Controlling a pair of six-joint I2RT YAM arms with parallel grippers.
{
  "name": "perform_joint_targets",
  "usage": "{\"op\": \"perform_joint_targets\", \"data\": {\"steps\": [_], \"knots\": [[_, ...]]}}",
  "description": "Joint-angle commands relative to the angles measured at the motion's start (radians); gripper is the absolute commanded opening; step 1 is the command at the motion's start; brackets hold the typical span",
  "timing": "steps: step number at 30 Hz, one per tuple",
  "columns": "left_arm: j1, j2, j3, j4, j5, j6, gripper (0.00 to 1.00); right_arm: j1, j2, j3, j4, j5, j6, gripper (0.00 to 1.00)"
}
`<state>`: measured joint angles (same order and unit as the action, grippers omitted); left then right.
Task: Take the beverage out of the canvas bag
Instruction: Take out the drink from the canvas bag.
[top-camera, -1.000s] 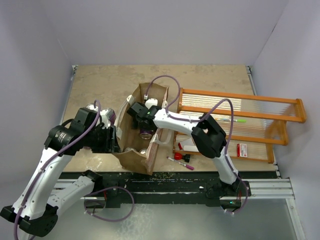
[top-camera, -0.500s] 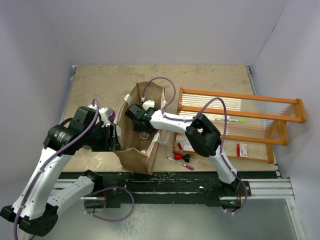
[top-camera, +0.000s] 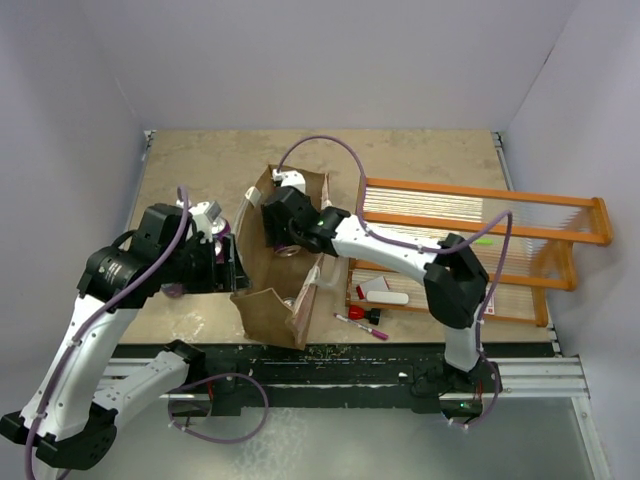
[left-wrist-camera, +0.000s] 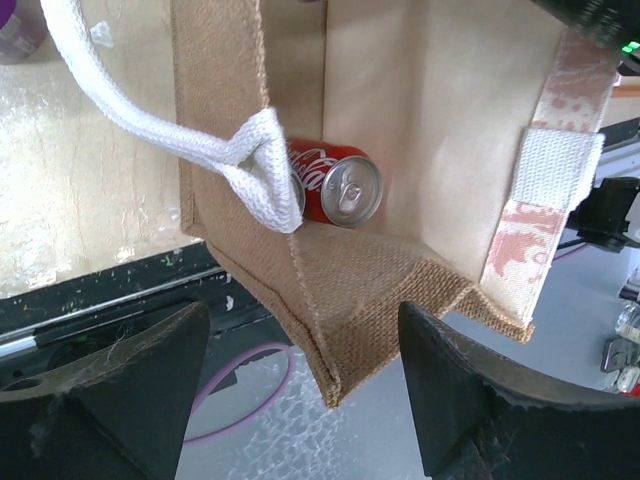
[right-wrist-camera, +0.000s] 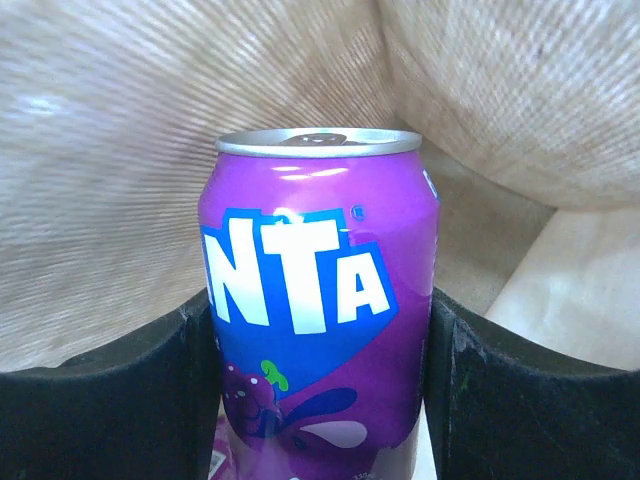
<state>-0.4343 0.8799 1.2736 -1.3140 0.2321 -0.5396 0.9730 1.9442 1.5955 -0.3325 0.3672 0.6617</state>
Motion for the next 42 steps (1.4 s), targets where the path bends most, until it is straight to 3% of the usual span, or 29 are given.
{"op": "perform_joint_targets", "data": {"steps": [1,15,19,23,33,42], "knots": [[-0.003,-0.011,0.055,0.053,0.005,-0.040,0.79,-0.005,-0.123,-0.025,0.154,-0.040,-0.136,0.00],[-0.003,-0.023,0.164,0.096,-0.032,-0.142,0.90,-0.008,-0.406,-0.242,0.467,-0.240,-0.418,0.00],[-0.003,0.037,0.259,0.116,-0.030,-0.168,1.00,-0.008,-0.487,-0.303,0.562,-0.339,-0.521,0.00],[-0.003,0.093,0.369,0.158,-0.031,-0.199,0.99,-0.008,-0.559,-0.335,0.614,-0.428,-0.643,0.00],[-0.003,0.224,0.475,0.244,0.079,-0.212,0.99,-0.010,-0.640,-0.306,0.588,-0.598,-0.784,0.00],[-0.003,0.297,0.413,0.274,0.319,-0.122,1.00,-0.010,-0.638,-0.280,0.586,-0.666,-0.775,0.00]]}}
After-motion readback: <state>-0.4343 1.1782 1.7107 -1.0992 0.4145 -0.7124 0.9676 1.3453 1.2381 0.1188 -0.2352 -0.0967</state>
